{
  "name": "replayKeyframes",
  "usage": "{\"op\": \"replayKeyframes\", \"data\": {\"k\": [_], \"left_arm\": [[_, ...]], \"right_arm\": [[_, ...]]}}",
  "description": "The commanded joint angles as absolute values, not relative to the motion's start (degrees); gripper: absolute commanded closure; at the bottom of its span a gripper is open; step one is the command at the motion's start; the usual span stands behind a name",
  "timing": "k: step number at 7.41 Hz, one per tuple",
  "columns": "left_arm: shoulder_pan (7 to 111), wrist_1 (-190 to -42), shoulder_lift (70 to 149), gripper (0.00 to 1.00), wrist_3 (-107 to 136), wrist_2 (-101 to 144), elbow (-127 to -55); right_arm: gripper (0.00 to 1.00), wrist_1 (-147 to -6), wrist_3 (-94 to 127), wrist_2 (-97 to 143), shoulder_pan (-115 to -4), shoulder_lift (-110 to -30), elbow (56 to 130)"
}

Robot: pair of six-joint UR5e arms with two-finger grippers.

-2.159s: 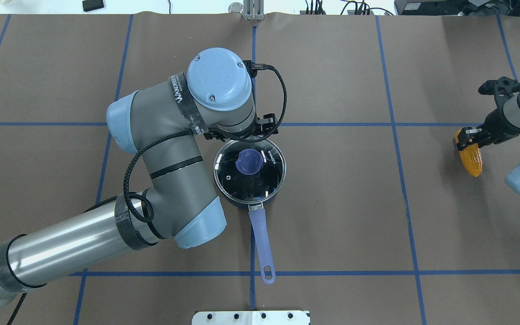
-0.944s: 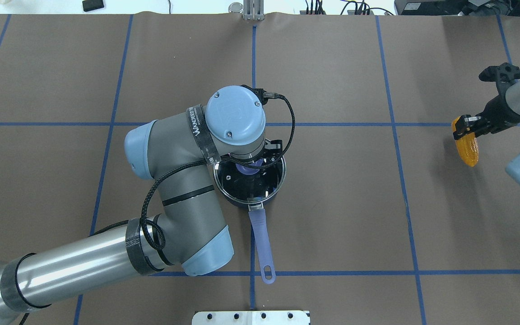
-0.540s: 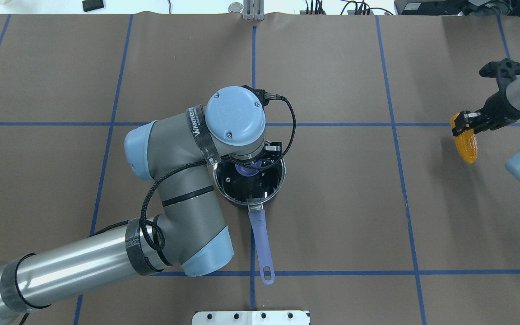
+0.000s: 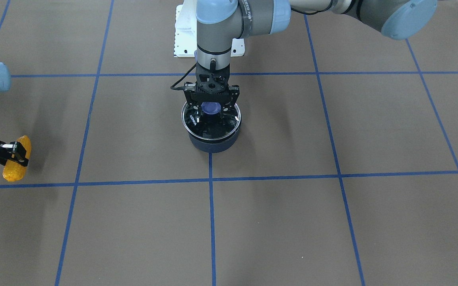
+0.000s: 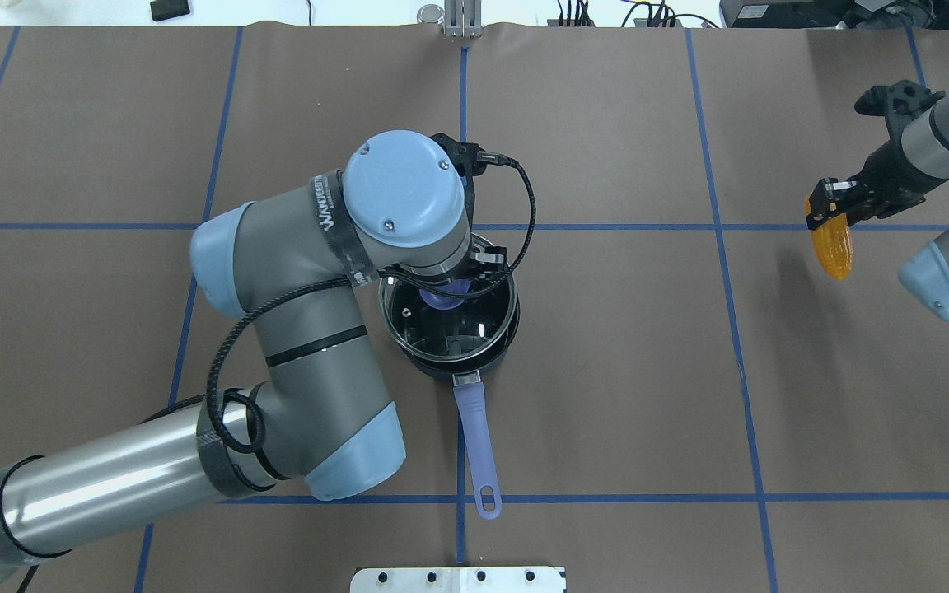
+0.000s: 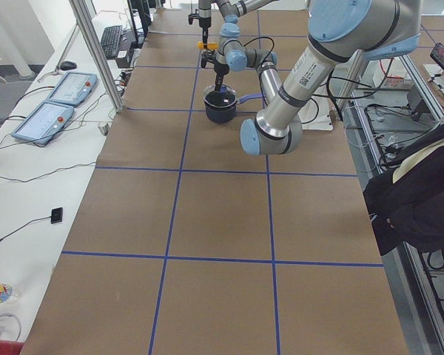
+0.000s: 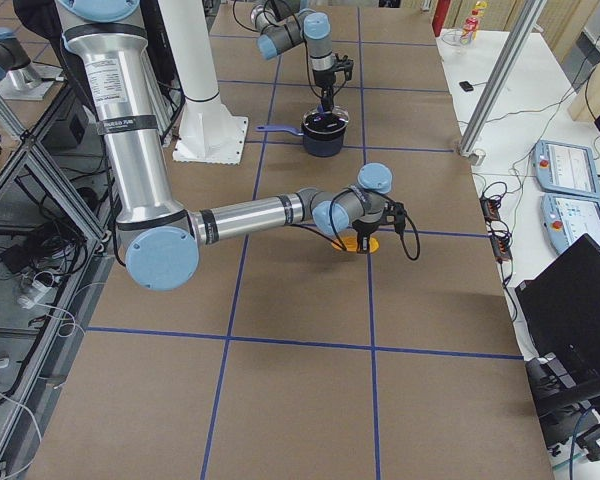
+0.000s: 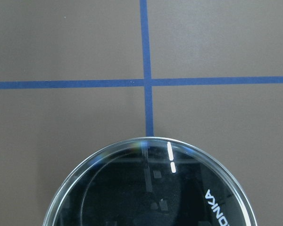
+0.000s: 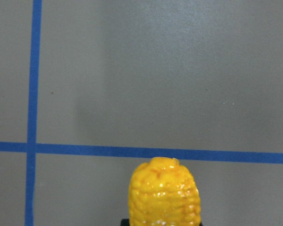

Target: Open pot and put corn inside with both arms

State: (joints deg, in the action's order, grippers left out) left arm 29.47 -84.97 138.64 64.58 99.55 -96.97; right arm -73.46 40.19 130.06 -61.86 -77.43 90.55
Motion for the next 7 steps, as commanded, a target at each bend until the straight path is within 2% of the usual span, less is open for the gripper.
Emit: {"op": "replayKeyframes", "data": {"k": [1, 3, 5, 7], "left_arm": [[33.29, -84.46, 131.43, 0.54, 57.86, 103.07, -103.94], [35.67, -84.72, 125.54, 0.55, 51.71, 104.06, -108.79], [38.66, -87.34, 117.72, 0.55, 45.12, 104.41, -111.70], [42.52, -98.64, 107.46, 0.55, 39.67, 109.31, -111.10]], "right_arm": [[0.84, -80.58, 44.70, 130.08, -61.61, -73.85, 94.47], [0.83, -80.51, 53.39, 129.30, -57.94, -70.24, 94.74], [0.83, -80.59, 63.23, 126.67, -52.15, -68.39, 98.85], [0.82, -80.60, 74.12, 121.40, -44.95, -65.24, 101.16]]}}
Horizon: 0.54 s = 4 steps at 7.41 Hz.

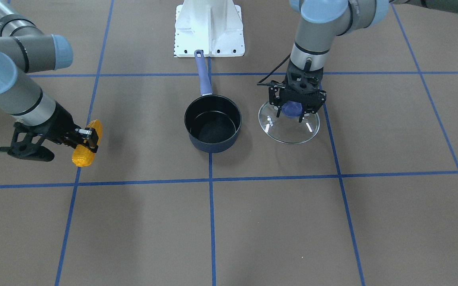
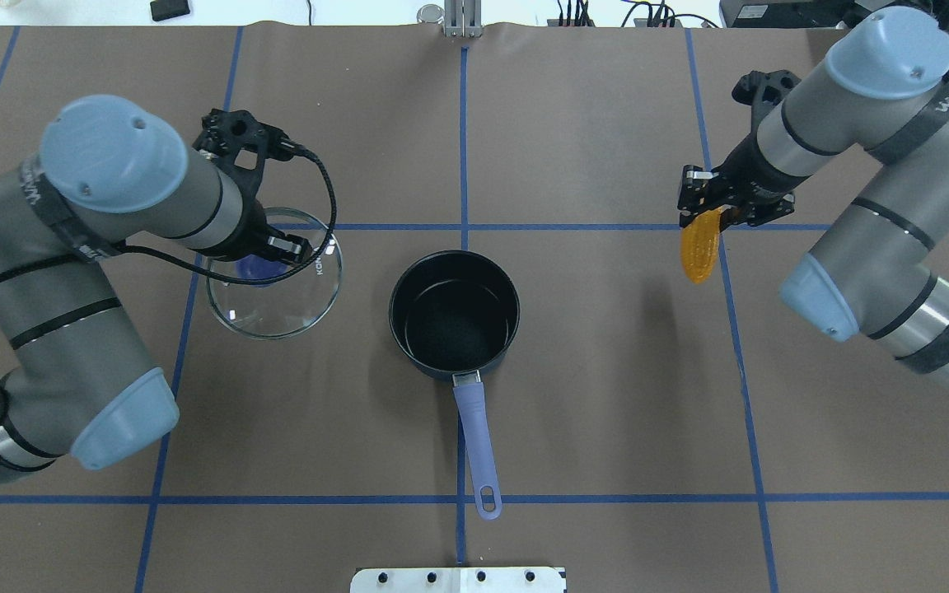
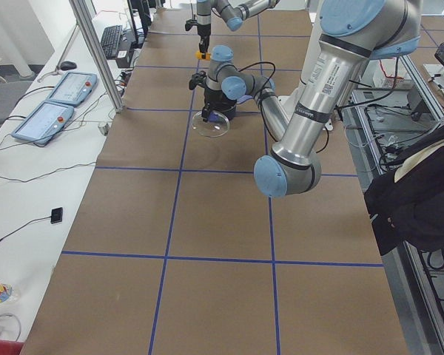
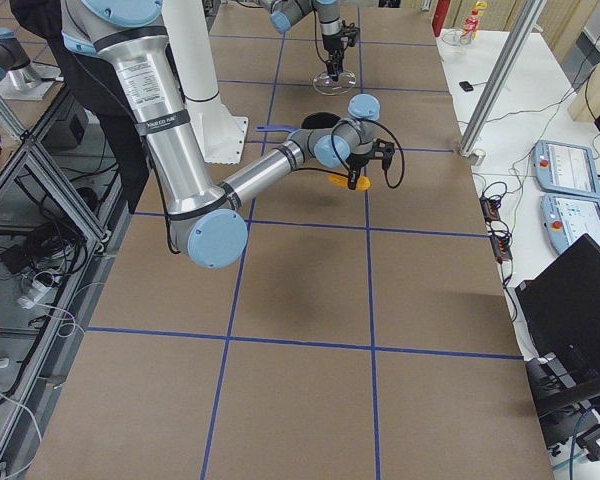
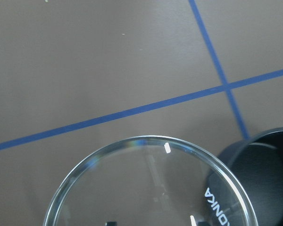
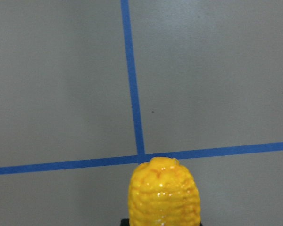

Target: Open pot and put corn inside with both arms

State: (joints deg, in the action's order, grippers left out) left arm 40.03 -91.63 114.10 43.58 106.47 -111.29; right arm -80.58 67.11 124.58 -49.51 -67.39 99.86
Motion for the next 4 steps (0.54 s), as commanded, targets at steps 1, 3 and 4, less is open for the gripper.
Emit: {"op": "replayKeyframes", "data": {"k": [1, 3, 4], "left_arm": [[44.28, -102.36, 103.84, 0.55, 36.94, 109.86, -110.31], [47.27, -110.87, 100.21, 0.55, 32.72, 115.01, -104.63], [49.11, -114.40, 99.15, 0.55, 30.09, 117.40, -100.94]], "right_arm": [[0.82, -80.68, 78.36, 118.51, -41.95, -63.56, 101.60], [0.82, -81.99, 83.30, 116.02, -38.69, -60.14, 102.39], [0.82, -84.70, 84.54, 113.67, -36.67, -58.64, 103.87]]}}
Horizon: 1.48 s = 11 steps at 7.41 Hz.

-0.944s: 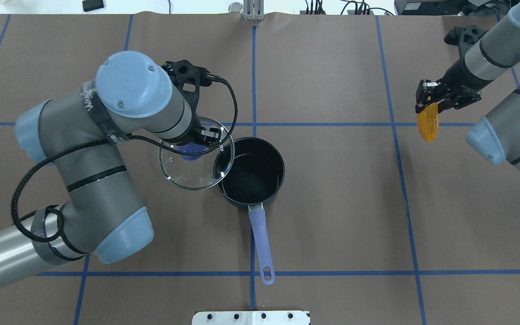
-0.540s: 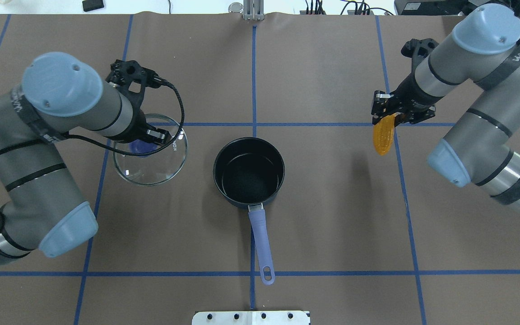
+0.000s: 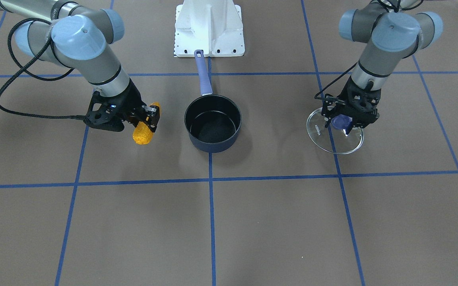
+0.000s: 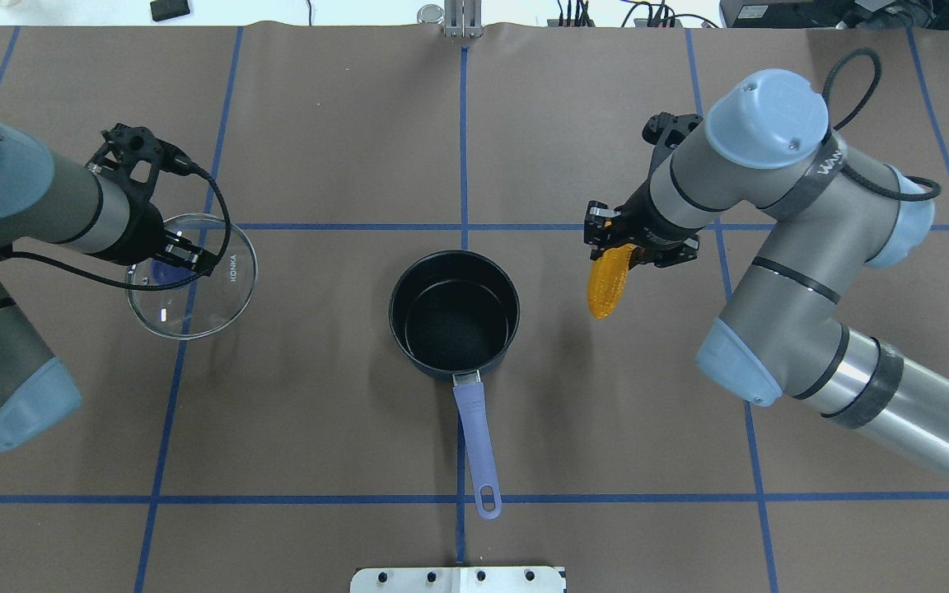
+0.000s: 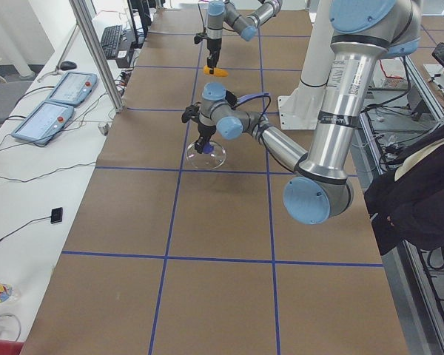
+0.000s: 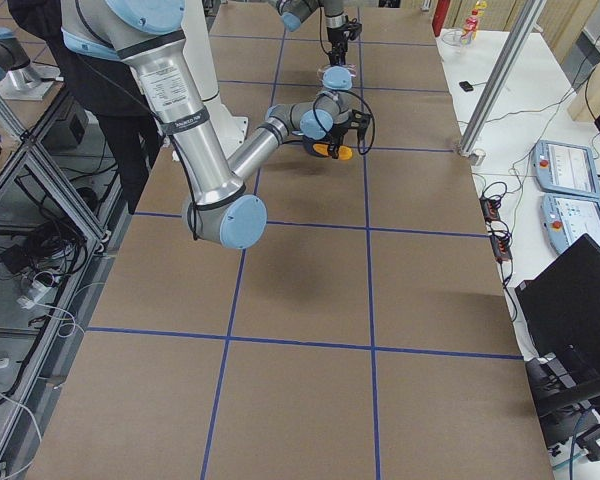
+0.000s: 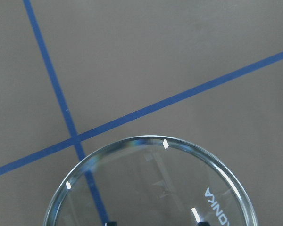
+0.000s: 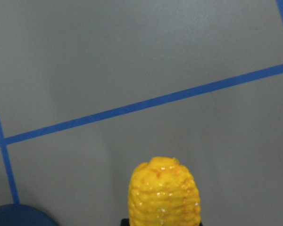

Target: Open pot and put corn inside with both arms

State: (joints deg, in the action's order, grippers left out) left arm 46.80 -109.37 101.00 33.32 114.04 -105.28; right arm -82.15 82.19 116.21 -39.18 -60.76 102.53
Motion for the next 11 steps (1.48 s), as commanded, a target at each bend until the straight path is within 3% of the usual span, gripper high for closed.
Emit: {"op": "replayKeyframes", "data": {"k": [1, 4, 11], "left_arm": [[52.09, -116.52, 98.01, 0.55, 24.93, 119.68, -98.11], [57.82, -116.63, 94.14, 0.55, 16.46, 125.32, -96.51], [58.10, -118.12, 92.81, 0.55, 12.83, 125.16, -93.51]], "right_arm": [[0.82, -87.60, 85.33, 111.82, -34.56, -57.14, 105.19], [0.82, -89.64, 89.20, 107.50, -29.11, -53.36, 105.03], [0.83, -89.30, 88.86, 105.29, -26.81, -50.01, 100.64]]}}
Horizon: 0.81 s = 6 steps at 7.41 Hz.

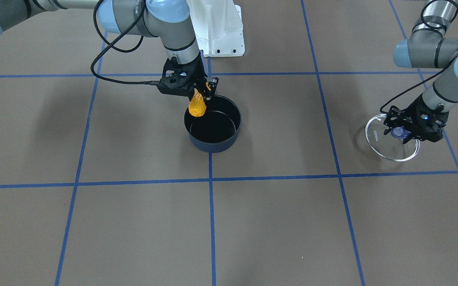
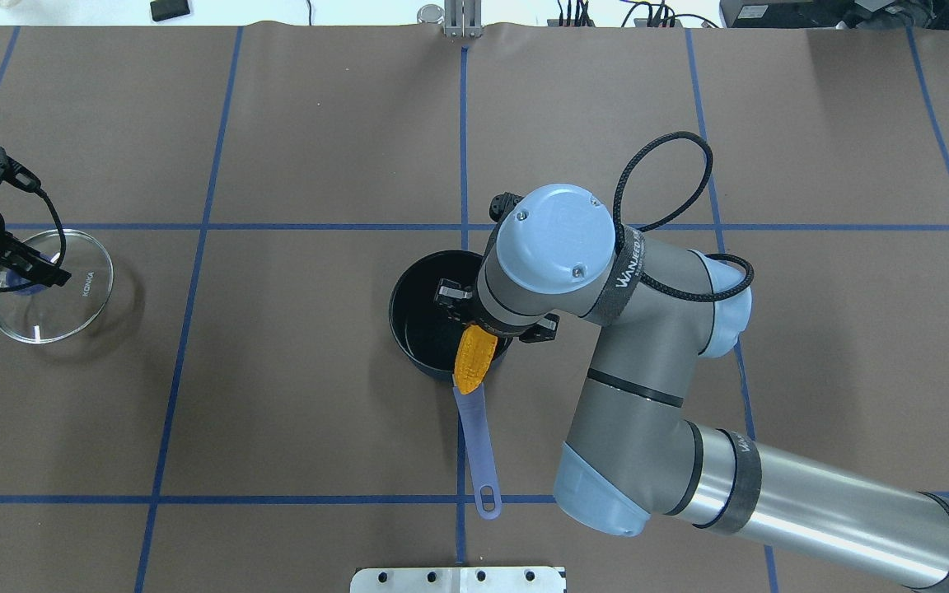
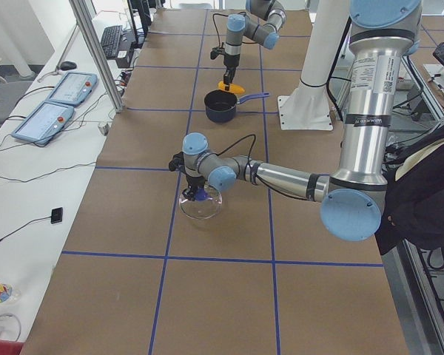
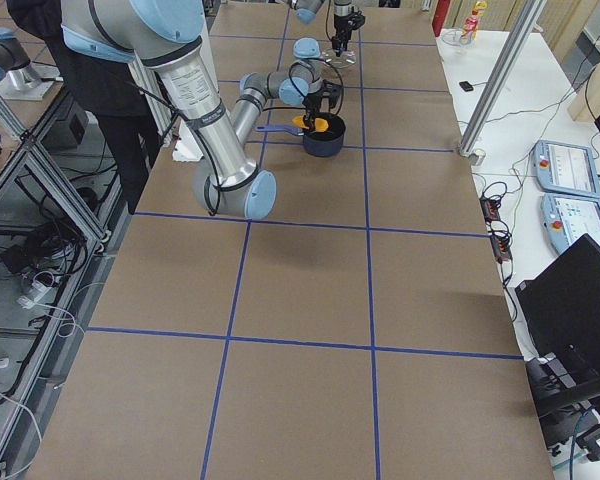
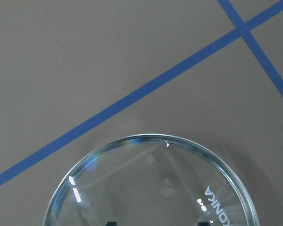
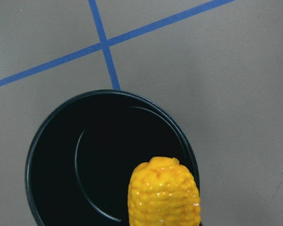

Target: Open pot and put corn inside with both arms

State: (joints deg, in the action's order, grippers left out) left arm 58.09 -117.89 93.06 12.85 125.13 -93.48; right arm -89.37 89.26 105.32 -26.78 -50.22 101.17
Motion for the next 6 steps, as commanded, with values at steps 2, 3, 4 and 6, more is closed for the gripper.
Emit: {"op": "replayKeyframes", "data": {"k": [2, 3, 4, 6], "left_arm": [[58.27, -118.12, 92.73, 0.55, 12.83, 125.24, -93.87], [58.36, -118.12, 92.72, 0.55, 12.83, 125.24, -93.95], [58.36, -118.12, 92.64, 0.54, 12.83, 125.24, -93.96], [58.36, -119.62, 91.58, 0.54, 12.83, 125.24, -93.96]], "right_arm": [[0.83, -88.86, 88.16, 104.15, -26.81, -48.52, 97.83], [0.83, -88.86, 87.46, 104.06, -26.98, -48.52, 97.47], [0.83, -88.86, 87.36, 103.98, -27.42, -48.34, 97.04], [0.79, -88.86, 85.53, 103.97, -27.86, -46.94, 94.94]]}}
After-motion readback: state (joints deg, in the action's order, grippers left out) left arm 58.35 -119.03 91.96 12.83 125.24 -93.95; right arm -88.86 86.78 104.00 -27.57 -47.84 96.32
